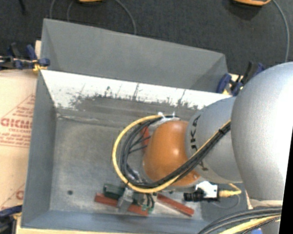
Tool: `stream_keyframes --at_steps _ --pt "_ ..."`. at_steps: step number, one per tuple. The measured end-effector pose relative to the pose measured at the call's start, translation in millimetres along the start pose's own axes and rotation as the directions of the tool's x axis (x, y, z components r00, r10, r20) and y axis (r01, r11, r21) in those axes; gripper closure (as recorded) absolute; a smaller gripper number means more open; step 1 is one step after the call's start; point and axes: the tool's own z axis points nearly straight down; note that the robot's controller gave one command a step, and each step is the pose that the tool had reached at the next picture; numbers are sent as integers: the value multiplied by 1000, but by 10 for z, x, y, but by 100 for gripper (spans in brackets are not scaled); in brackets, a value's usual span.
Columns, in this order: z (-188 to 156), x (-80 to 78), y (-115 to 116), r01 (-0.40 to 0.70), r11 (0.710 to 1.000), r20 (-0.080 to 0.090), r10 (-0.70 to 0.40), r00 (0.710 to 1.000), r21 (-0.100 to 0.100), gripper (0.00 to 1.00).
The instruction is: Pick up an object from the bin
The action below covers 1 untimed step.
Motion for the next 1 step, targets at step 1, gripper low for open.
stream_keyframes --at_steps 1 --pt "0 -6 -1 0 1000 0 0 1000 0 100"
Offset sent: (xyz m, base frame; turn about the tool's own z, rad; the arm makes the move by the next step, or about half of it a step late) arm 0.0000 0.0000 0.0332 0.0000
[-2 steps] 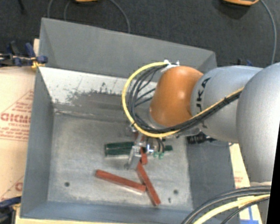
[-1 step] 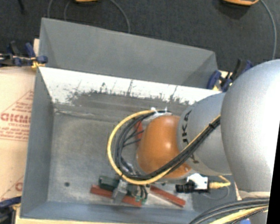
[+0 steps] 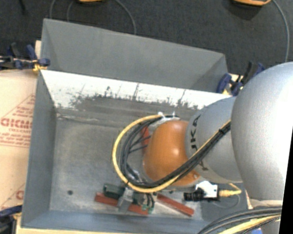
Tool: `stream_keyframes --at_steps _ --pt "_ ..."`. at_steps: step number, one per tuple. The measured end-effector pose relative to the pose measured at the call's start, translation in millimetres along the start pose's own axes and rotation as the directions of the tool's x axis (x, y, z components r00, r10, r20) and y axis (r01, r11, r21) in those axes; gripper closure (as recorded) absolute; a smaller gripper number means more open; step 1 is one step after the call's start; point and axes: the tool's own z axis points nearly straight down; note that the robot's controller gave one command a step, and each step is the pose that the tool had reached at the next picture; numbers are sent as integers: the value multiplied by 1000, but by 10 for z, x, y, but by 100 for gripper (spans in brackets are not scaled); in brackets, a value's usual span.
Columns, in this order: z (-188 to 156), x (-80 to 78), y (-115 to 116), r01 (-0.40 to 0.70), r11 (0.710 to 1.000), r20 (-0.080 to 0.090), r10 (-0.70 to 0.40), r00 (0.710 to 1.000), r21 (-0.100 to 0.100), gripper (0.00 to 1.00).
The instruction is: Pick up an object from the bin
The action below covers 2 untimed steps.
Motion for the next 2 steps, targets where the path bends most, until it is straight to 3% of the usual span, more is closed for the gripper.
stream_keyframes --at_steps 2 --pt "-121 11 -9 0 1000 -9 0 1000 3 100"
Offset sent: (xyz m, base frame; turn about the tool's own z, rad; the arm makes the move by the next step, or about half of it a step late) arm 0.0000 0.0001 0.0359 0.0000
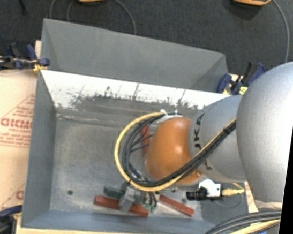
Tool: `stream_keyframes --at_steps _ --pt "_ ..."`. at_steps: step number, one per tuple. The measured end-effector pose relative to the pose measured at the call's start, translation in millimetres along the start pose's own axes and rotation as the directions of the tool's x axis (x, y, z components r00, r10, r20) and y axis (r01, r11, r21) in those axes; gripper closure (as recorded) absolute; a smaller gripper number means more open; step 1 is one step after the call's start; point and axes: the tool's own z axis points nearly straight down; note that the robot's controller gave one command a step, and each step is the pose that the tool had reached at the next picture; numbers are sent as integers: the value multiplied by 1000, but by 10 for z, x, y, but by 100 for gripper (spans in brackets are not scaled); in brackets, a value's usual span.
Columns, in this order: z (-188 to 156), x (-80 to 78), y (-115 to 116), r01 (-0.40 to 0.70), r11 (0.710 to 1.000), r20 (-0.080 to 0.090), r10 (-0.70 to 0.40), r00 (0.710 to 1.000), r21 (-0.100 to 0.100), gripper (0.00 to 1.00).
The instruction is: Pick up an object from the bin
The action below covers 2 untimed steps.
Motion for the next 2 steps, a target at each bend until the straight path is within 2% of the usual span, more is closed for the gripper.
stream_keyframes --at_steps 2 --pt "-149 -5 0 1 1000 0 -1 1000 0 100"
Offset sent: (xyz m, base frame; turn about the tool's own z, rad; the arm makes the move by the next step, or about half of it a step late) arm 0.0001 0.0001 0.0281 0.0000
